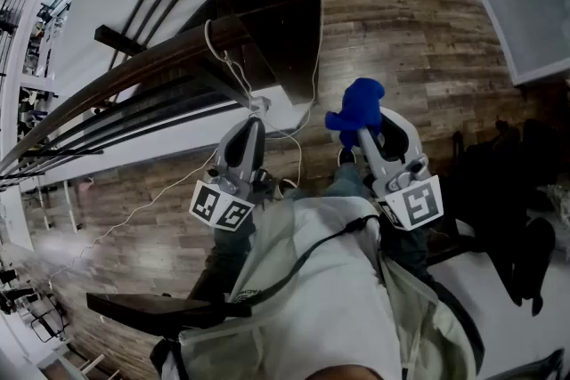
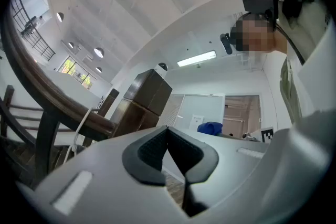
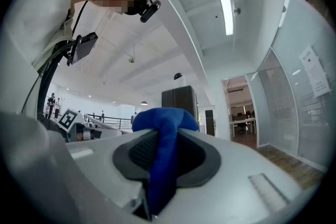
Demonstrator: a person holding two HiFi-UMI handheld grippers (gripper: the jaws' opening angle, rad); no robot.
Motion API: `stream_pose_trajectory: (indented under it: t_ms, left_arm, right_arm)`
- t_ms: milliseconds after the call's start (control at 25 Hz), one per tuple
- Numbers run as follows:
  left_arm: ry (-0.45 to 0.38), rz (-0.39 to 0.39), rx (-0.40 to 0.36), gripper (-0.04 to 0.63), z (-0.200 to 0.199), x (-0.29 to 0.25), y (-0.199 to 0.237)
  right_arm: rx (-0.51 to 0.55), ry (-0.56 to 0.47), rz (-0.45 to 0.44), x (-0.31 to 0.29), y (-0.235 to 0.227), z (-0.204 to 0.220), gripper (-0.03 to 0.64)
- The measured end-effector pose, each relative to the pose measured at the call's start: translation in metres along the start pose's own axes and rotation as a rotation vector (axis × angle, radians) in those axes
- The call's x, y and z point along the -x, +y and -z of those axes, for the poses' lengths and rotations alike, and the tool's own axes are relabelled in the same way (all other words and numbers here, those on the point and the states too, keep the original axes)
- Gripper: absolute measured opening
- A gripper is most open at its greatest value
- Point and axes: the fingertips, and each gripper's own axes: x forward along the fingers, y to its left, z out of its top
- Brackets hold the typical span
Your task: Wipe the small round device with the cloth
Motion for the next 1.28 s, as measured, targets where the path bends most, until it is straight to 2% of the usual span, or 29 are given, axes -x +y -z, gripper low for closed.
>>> stream_pose_trajectory:
  t_ms: [280,560,760,920,1080,1160,1280]
  left_arm:
    - [-0.010,0.001,-0.012,-0.009,-0.007,0.002,-0.002]
    - [-0.044,-0.008,-0.034,-0.009,-0.015,-0.002,-0.001]
    - [-0.088,-0.024,-0.095,-0.009,-0.037,-0.006,0.002]
    - [-0.111,0.009,-0.156,-0.009,-0.073,-0.019,0.002]
    - [-0.093,0.072,-0.270,-0.009,-0.120,-0.041,-0.004]
    - [-0.121,0.079,-0.321,-0.009,-0.145,-0.049,-0.006]
    - [-0.185,0.074,-0.380,-0.009,-0.179,-0.060,-0.007]
  right_arm:
    - [-0.001,-0.022,-0.010,-0.001,0.000,-0.005,0.078]
    - [0.018,-0.057,-0.057,-0.009,0.001,-0.011,0.080]
    - [0.118,-0.066,-0.086,-0.020,0.006,-0.025,0.080]
    - [0.250,-0.056,-0.135,-0.037,0.002,-0.047,0.080]
    - [0.420,-0.066,-0.174,-0.063,-0.015,-0.099,0.080]
    - [0.475,-0.103,-0.150,-0.078,-0.025,-0.131,0.080]
    - [0.501,-0.156,-0.135,-0.099,-0.032,-0.166,0.080]
